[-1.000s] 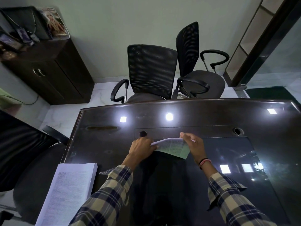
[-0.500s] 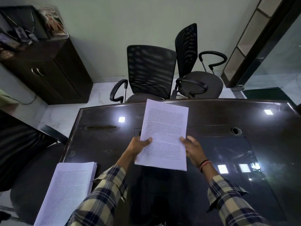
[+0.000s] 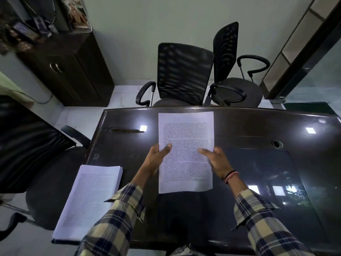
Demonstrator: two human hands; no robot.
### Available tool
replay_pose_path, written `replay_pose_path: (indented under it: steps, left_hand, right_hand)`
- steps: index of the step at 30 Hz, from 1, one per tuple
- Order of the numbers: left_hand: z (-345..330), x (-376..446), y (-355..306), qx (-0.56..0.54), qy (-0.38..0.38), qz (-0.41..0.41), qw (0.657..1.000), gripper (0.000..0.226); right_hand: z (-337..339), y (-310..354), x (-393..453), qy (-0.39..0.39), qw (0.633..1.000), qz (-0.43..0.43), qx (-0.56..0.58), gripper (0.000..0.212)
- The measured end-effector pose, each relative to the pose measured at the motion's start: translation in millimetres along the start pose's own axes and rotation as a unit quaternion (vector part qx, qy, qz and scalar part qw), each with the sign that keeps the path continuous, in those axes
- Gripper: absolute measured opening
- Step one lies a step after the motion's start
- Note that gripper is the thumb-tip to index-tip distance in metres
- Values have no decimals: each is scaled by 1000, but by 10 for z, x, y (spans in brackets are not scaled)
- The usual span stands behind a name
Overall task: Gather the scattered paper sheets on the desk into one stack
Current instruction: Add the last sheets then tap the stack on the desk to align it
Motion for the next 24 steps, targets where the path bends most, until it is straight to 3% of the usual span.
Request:
replay_pose_path:
  steps: [7,14,17,22,24]
  left_hand:
    - [249,-293,2,-29,-38,-1,999,43]
    - [633,-571,-39,49,-87,1,995,29]
    - [1134,-709,63,130,-192,28,972,15]
    - [2138,-1213,261,210,-341,74,913,35]
    - [2472,-1465,307,212,-358,104,903,35]
  right_hand:
    - [-280,-140,-74,32,999,-14,4,33]
    - [-589,-337,51,50,998,-37,-18,29]
    - [-902,-525,185,63,995,-78,-7,28]
    - [-1817,-871,122,125,975,-149,-107,25]
    - [-2208,-1111,75,156,958,-178,-163,24]
Point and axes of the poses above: each hand's wrist, its own x-axis towards the middle knuckle, its own z-axis out of the back of the hand, y = z × x, the point moved 9 cm from there along x, towards the middle knuckle, and after that the axes turned 5 degrees about -z, right-handed, at the moved point
